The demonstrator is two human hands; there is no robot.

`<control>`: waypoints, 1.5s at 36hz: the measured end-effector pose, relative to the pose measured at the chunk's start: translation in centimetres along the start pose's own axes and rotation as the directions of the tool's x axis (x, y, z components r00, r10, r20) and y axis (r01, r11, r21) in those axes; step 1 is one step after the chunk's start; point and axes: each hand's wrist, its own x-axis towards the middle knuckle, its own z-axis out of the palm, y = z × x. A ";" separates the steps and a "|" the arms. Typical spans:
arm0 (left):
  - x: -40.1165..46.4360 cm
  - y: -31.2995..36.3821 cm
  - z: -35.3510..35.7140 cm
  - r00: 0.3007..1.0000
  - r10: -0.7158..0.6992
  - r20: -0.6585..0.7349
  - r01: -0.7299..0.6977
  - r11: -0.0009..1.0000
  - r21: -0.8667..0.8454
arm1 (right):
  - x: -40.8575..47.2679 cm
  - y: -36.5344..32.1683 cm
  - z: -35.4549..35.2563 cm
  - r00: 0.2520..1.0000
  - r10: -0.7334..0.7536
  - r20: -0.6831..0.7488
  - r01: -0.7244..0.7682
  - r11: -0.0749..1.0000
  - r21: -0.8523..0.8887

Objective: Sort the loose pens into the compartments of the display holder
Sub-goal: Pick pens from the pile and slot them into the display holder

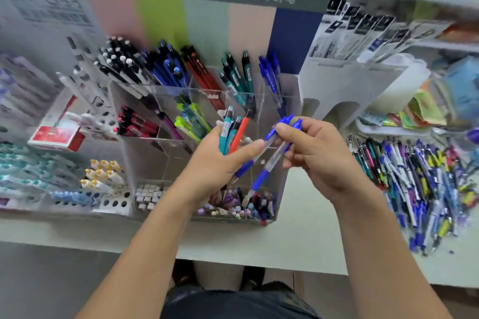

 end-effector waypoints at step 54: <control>0.8 0.2 -4.1 0.960 -0.040 0.278 0.125 0.946 -0.297 | 1.5 -2.6 6.1 0.976 -0.109 -0.188 0.080 0.984 -0.156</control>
